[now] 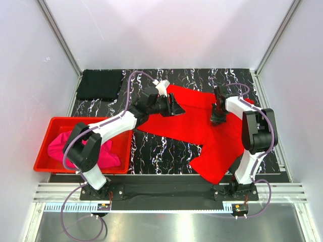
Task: Fold and stack the t-shirts
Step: Fold the tshirt
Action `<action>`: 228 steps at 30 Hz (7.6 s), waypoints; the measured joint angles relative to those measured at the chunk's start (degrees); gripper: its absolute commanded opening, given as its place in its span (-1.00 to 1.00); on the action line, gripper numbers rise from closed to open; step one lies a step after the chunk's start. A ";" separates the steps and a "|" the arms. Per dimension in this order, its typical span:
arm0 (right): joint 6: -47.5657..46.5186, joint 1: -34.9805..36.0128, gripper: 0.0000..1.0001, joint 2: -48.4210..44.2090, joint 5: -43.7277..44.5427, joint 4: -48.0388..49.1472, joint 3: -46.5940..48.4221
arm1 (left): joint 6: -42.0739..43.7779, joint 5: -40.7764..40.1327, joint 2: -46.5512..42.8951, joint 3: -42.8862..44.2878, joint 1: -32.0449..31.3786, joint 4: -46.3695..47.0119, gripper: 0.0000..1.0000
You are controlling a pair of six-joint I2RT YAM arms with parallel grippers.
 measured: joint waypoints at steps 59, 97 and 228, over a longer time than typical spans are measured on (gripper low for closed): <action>9.07 -29.33 0.21 18.67 -4.87 7.41 29.51 | -5.84 -3.45 44.96 40.70 17.68 2.01 -0.07; 11.41 -26.51 -0.01 48.30 -10.08 -1.88 74.93 | -17.33 0.96 50.27 43.63 21.59 2.54 0.13; 12.83 -27.45 -0.19 -21.51 -1.90 7.69 -25.83 | -2.78 6.51 -6.84 -2.05 11.74 -9.09 0.22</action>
